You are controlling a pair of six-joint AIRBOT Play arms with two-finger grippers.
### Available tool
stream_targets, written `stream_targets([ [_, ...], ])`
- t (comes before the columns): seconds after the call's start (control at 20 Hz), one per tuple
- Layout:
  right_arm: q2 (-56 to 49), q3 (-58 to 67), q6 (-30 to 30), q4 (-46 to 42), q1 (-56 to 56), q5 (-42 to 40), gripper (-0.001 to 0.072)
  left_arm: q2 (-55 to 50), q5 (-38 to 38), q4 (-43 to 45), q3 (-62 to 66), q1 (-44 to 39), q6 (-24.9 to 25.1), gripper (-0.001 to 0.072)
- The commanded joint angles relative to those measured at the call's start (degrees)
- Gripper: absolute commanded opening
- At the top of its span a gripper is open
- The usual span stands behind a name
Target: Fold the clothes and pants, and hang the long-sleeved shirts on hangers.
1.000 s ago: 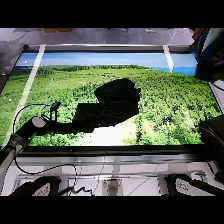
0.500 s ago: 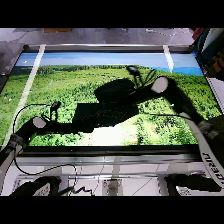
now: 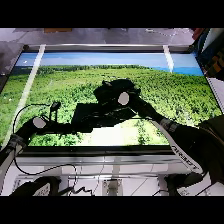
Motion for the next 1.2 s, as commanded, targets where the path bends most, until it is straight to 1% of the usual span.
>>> stream_targets([
  [0.0, -5.25, 4.24, 7.23, 3.98, 0.72, 4.09, 0.0492, 0.04, 0.00, 0.07, 0.04, 0.04, 0.02, 0.0023],
  [0.05, -6.47, 5.29, 9.16, 4.00, 0.72, 5.70, 0.0492, 0.04, 0.02, 0.07, 0.04, 0.04, 0.02, 0.0024],
  [0.1, -7.54, 6.19, 9.70, 4.00, 0.74, 6.49, 0.0492, 0.04, 0.00, 0.07, 0.04, 0.04, 0.02, 0.0023],
  [0.3, -10.16, 8.07, 16.13, 3.80, 1.44, 6.10, 0.0492, 0.04, 0.02, 0.07, 0.02, 0.04, 0.02, 0.0023],
  [0.45, -10.80, 8.07, 17.49, 3.63, 2.58, 3.26, 0.0492, -0.07, 0.02, 0.07, 0.00, 0.04, 0.02, 0.0023],
  [0.55, -10.80, 8.07, 17.81, 3.61, 3.61, -0.31, 0.0492, -0.09, 0.02, 0.07, 0.00, 0.04, 0.02, 0.0023],
  [0.65, -10.93, 8.07, 20.72, 3.43, 4.33, -3.98, 0.0477, -0.09, 0.02, 0.04, 0.00, 0.04, 0.02, 0.0023],
  [0.7, -11.23, 8.09, 22.21, 3.37, 4.31, -4.46, 0.0454, -0.09, 0.02, 0.04, 0.00, 0.04, 0.02, 0.0023],
  [0.85, -13.05, 8.31, 25.40, 3.50, 4.28, -4.02, 0.0454, -0.09, 0.02, -0.42, 0.00, 0.02, 0.00, 0.0023],
  [0.9, -13.57, 8.37, 26.75, 3.50, 4.28, -4.02, 0.0437, -0.09, 0.02, -0.39, 0.00, -0.09, 0.00, 0.0023],
  [1.0, -14.16, 8.37, 28.37, 3.50, 4.26, -5.20, 0.0342, -0.09, 0.02, -0.37, 0.00, -0.17, 0.00, 0.0023],
  [1.05, -14.21, 8.37, 28.46, 3.48, 4.26, -6.51, 0.0278, -0.09, 0.02, -0.37, 0.00, -0.17, 0.00, 0.0023],
  [1.1, -14.19, 8.37, 28.44, 3.45, 4.26, -8.52, 0.0189, -0.09, 0.00, -0.37, 0.00, -0.17, 0.02, 0.0023],
  [1.15, -14.14, 8.41, 28.44, 3.48, 4.26, -10.51, 0.0124, -0.11, 0.02, -0.37, 0.00, -0.17, 0.00, 0.0023],
])
